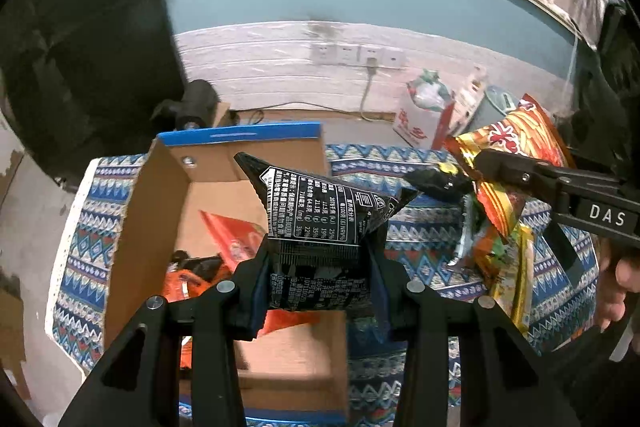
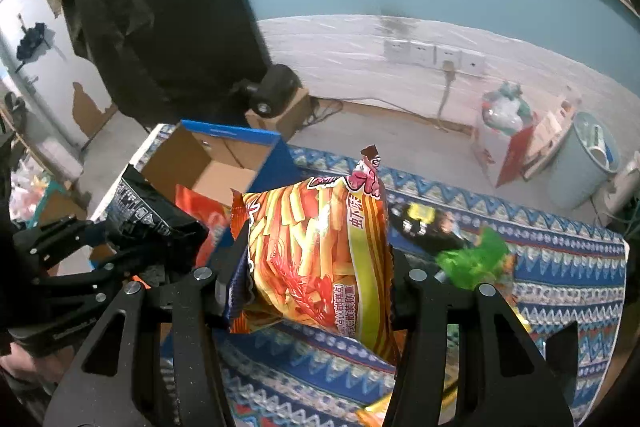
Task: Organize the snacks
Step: 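Carry the black packet into the box with the left tool while the right tool carries the fries bag, then release the black packet with the left tool while the right tool releases the fries bag into the box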
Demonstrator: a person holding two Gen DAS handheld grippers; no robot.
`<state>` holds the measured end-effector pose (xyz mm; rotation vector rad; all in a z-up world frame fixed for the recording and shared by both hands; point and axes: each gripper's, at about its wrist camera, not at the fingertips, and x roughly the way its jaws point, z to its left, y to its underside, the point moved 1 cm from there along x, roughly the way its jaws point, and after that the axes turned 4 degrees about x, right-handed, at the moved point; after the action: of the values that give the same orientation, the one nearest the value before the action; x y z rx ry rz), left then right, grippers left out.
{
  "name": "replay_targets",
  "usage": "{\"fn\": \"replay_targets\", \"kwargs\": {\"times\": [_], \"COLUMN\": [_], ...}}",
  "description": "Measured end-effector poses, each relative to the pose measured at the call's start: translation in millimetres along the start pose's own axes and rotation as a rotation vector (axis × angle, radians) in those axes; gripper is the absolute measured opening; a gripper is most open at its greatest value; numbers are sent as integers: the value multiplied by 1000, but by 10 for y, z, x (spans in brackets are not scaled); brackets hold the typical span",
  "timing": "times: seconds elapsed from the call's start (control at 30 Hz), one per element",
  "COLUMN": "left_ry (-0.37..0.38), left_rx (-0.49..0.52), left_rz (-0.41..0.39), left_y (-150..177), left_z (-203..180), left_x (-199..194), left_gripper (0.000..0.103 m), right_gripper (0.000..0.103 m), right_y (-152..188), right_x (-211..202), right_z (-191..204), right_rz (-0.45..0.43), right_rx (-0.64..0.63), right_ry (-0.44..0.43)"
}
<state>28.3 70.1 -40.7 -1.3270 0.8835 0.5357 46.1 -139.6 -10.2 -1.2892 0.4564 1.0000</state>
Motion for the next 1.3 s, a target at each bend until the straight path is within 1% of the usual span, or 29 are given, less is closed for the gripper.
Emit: {"fn": "replay_targets", "kwargs": {"times": [0.23,0.4,0.57,0.8,0.83,0.9,0.93,0.97,1.07,1.3], "left_ry": [-39,-59,-75,-88,-98,-121,-135,-143,-151,-144], "left_rx": [-66,-111,-158,-242,-249,-258,-264,-269,-281,-296], "left_rz": [-1,8,30,77,82,92,97,96,98,104], "left_y": [53,130,212,289,301,318,324,335,350,360], "left_z": [379,623,843,1078,1096,1135,1156,1175,1216,1242], "left_x": [-18,-10,24,90,94,100,100,95,83,69], "left_gripper": [43,43,43,45,46,53,59,61,61,61], "right_gripper": [51,51,51,51,51,51,51,51,51,51], "right_y": [-111,-165,-208,-221,-218,-209,-204,-199,-188,-161], "right_x": [195,406,583,729,746,783,801,814,840,914], "right_z": [326,517,685,961,988,1046,1075,1103,1167,1254], "right_rz": [4,21,36,50,53,62,67,71,77,97], "right_rx": [-29,-53,-60,-96,-99,-102,-104,-106,-117,-133], "right_ry": [-23,-29,-35,-62,-67,-80,-88,-94,-106,-122]}}
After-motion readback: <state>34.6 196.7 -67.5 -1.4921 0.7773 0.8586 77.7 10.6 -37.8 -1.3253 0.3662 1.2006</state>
